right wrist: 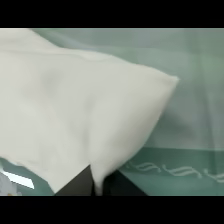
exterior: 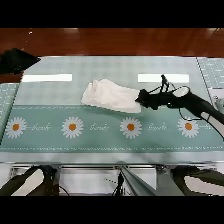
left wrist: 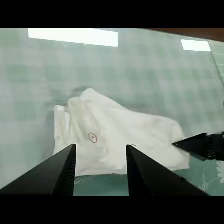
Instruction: Fold the shirts.
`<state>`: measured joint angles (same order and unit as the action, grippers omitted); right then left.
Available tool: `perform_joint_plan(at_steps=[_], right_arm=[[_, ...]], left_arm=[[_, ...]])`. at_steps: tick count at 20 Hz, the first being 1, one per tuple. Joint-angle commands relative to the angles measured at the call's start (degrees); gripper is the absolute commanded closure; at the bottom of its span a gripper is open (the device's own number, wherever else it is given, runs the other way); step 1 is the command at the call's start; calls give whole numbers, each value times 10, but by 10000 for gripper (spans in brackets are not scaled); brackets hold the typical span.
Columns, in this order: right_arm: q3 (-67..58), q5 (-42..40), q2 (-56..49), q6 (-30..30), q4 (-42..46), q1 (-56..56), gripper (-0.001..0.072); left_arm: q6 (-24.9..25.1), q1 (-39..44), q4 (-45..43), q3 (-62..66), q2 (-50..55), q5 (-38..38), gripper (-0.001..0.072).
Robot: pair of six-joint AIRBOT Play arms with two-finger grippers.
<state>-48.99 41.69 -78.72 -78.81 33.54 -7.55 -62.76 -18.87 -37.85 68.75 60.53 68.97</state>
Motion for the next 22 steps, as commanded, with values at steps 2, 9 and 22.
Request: perform_joint_plan(at_steps=[2,9,22], right_arm=[[-73,134,127,23,95,115,683],[-151,416,289,-99,375,475,684],[-151,645,297,-98,746,724,683]], left_arm=[[-12,0,-42,0,30,0,319],[-50,32,-42,0,129,-25,322],[-25,109,-45,0,200,-193,322]])
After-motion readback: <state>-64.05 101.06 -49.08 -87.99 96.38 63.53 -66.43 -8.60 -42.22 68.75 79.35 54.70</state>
